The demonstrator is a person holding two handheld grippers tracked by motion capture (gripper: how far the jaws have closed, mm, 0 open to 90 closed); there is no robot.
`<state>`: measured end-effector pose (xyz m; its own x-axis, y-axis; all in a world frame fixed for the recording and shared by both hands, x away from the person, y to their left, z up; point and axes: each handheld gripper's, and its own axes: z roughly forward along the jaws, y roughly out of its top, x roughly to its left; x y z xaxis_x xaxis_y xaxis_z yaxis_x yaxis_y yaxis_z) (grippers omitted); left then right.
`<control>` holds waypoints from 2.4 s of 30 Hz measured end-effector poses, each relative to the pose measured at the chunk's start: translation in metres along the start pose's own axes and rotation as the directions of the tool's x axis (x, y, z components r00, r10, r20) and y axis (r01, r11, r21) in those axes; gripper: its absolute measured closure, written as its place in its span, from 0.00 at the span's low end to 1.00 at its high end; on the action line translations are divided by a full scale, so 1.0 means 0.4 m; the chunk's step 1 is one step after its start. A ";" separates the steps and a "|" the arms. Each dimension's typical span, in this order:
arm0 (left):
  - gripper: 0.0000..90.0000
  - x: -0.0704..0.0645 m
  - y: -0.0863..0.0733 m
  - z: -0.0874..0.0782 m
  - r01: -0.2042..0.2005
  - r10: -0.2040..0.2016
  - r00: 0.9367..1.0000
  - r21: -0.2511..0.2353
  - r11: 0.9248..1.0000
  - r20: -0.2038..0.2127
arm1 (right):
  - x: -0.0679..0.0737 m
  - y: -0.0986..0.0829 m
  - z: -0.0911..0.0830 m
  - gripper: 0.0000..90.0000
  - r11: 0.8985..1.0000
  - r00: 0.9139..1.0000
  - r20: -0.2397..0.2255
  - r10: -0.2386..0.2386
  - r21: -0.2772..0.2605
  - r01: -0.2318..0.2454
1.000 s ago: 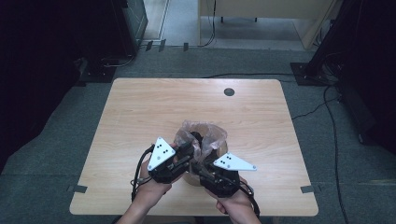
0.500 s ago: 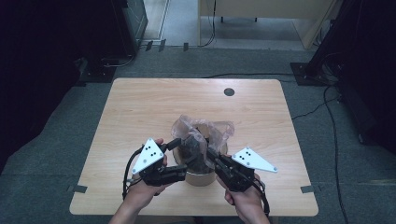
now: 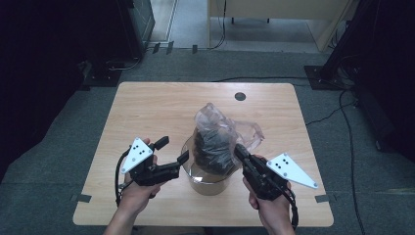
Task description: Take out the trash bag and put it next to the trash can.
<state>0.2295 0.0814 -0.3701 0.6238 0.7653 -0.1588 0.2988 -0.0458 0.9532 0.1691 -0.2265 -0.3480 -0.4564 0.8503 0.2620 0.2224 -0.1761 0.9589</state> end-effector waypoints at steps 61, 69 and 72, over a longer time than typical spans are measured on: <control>0.20 0.344 -0.340 -0.010 0.238 -0.030 0.843 0.323 0.916 -0.537 | -0.219 -0.018 0.242 1.00 0.999 0.987 0.162 -0.006 0.052 -0.002; 0.20 0.345 -0.340 -0.011 0.237 -0.032 0.846 0.322 0.917 -0.532 | -0.243 -0.057 0.289 0.96 0.991 0.983 0.180 -0.020 0.133 -0.004; 0.20 0.346 -0.340 -0.013 0.240 -0.040 0.849 0.318 0.917 -0.527 | -0.259 -0.069 0.285 0.89 0.989 0.984 0.176 0.011 0.146 -0.037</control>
<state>0.2716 0.1968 -0.5204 0.1375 0.9898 -0.0375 0.6536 -0.0622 0.7543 0.3086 -0.2531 -0.4140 -0.2950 0.9225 0.2489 0.3623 -0.1331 0.9225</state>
